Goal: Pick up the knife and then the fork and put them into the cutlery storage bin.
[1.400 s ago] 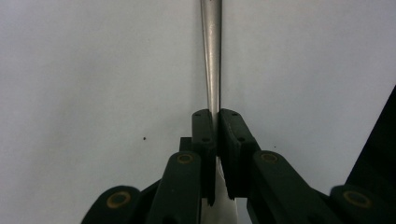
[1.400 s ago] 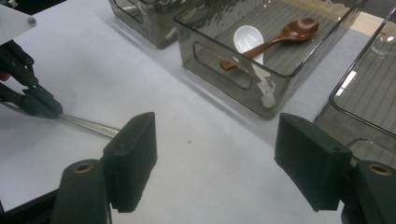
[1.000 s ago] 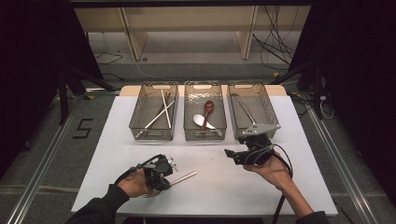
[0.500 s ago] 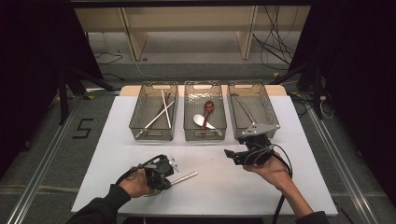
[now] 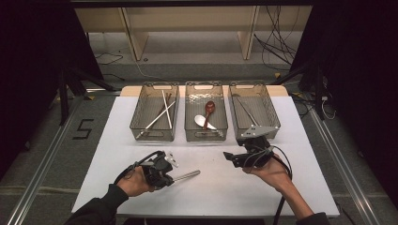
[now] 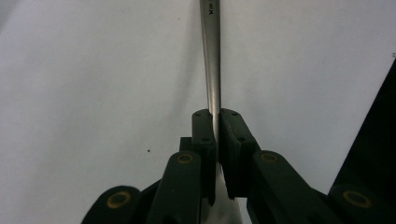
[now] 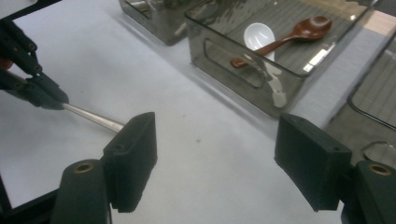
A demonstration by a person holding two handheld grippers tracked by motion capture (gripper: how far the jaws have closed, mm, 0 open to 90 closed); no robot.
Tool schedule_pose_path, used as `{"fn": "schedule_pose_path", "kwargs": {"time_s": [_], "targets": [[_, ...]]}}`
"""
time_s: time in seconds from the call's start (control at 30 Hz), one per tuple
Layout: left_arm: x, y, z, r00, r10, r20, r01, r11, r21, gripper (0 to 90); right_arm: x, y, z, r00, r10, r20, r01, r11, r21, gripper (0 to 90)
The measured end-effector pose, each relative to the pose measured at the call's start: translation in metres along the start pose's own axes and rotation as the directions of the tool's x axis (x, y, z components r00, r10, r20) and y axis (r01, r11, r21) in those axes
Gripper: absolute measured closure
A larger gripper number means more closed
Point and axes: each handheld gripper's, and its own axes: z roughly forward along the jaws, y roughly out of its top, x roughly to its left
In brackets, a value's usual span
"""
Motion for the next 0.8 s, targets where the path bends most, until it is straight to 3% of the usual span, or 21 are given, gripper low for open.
{"fn": "schedule_pose_path", "kwargs": {"time_s": [0.2,0.33,0.6,0.8], "targets": [[-0.003,0.004,-0.006,0.9999,0.009,0.007,-0.009,0.9997,-0.021,84.6,0.017,0.001,0.008,0.9973,-0.060,-0.043,0.060,0.998,0.008,30.4],[-0.005,0.007,-0.008,0.9998,0.013,0.015,-0.013,0.9996,-0.026,84.6,0.036,0.000,0.021,0.9888,-0.123,-0.086,0.126,0.991,0.038,30.5],[-0.010,0.012,-0.010,0.9990,0.034,0.030,-0.033,0.9989,-0.033,84.6,0.073,-0.001,0.038,0.9534,-0.265,-0.145,0.274,0.960,0.051,31.1],[-0.017,0.019,-0.012,0.9975,0.052,0.048,-0.050,0.9976,-0.048,84.5,0.086,-0.004,0.047,0.9183,-0.370,-0.141,0.382,0.921,0.070,33.4]]}}
